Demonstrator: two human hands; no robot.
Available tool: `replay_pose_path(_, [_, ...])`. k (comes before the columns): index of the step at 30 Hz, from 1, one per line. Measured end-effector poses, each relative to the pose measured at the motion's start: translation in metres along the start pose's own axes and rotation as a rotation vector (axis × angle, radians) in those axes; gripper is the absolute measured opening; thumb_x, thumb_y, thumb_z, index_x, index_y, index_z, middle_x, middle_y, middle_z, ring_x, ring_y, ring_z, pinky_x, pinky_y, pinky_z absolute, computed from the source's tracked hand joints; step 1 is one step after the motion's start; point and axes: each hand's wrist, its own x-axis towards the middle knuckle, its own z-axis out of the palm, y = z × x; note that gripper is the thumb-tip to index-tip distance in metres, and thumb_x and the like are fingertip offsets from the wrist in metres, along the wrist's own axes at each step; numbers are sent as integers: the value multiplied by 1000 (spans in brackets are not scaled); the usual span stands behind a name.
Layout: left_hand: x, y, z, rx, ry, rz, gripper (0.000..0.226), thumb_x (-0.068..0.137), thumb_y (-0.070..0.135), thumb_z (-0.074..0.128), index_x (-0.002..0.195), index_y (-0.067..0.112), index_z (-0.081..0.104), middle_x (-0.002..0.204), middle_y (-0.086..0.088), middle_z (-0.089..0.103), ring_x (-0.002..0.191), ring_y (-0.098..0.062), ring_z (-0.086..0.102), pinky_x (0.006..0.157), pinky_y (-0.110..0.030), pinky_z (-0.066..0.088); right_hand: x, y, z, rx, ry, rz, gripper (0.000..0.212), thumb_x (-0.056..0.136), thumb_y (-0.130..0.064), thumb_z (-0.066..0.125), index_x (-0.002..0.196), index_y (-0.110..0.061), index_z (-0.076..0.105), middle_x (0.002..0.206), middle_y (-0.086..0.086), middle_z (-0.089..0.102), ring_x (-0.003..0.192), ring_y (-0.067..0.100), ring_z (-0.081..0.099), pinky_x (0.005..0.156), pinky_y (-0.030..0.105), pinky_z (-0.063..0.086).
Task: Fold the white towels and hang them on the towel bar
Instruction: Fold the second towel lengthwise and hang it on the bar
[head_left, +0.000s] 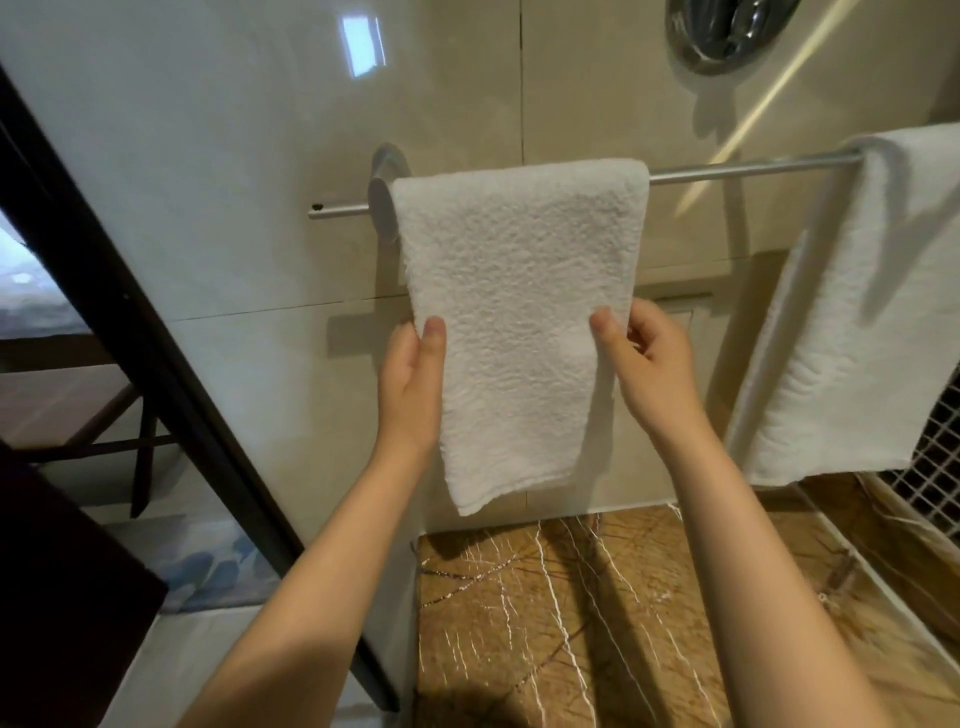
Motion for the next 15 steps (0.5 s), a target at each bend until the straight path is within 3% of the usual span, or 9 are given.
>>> replay_pose_path(2, [-1, -3, 0, 16, -5, 6, 19, 99, 26, 46, 88, 30, 61, 120, -23, 57, 111, -30, 56, 101, -46, 43, -2, 4, 1, -29, 12, -2, 33, 98, -16, 50, 68, -3, 45, 64, -2, 38, 60, 10, 35, 58, 27, 26])
replay_pose_path(4, [-1, -8, -2, 58, 2, 32, 19, 97, 24, 51, 82, 28, 61, 115, -27, 57, 105, -31, 58, 98, -50, 45, -4, 7, 0, -54, 18, 5, 31, 98, -17, 50, 70, -4, 48, 65, -3, 41, 62, 10, 37, 58, 26, 27])
replay_pose_path(7, [-1, -15, -4, 134, 28, 86, 23, 94, 20, 57, 73, 27, 62, 97, -14, 59, 88, -16, 58, 86, -42, 48, -6, 12, 1, -93, 27, 25, 30, 97, -15, 51, 67, -13, 50, 65, -10, 42, 64, 7, 39, 60, 25, 27])
replay_pose_path(9, [0, -19, -4, 154, 37, 111, 22, 92, 16, 60, 71, 21, 64, 88, -1, 56, 81, -9, 56, 78, -34, 47, -7, 16, 2, -100, 26, 26, 31, 96, -15, 51, 70, 1, 50, 64, -4, 43, 64, 11, 39, 62, 27, 27])
replay_pose_path(12, [2, -22, -4, 151, 61, 103, 24, 90, 17, 62, 73, 1, 65, 82, -1, 55, 75, -8, 54, 72, -30, 44, -8, 19, 0, -28, 19, 28, 32, 96, -18, 53, 75, 6, 52, 66, 7, 45, 63, 16, 40, 60, 28, 29])
replay_pose_path(15, [-3, -23, -5, 78, 29, 45, 14, 88, 20, 64, 74, 23, 66, 97, -18, 63, 86, -17, 60, 79, -36, 49, -15, 26, -1, 47, -23, 86, 15, 91, -24, 61, 81, -13, 65, 73, -2, 61, 67, 16, 54, 61, 26, 41])
